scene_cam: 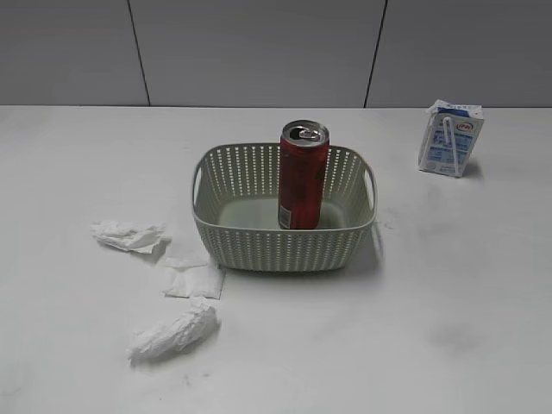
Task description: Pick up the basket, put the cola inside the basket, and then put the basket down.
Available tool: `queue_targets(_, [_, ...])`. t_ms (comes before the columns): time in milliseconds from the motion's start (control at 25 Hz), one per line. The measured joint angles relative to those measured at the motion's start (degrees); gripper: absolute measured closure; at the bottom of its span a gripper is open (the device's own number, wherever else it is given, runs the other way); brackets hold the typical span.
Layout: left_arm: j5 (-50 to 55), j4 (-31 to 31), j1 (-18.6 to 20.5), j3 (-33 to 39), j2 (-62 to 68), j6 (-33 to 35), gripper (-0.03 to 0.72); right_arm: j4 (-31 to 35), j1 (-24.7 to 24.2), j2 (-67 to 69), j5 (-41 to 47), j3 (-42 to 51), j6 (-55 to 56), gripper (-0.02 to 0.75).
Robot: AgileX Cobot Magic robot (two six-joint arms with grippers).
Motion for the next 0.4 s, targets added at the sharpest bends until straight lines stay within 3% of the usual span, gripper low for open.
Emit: queue_targets(400, [0.05, 0.01, 0.0, 0.0, -5.52, 0.0, 0.111, 0.01, 0.0, 0.0, 0.0, 0.02, 0.0, 0.147])
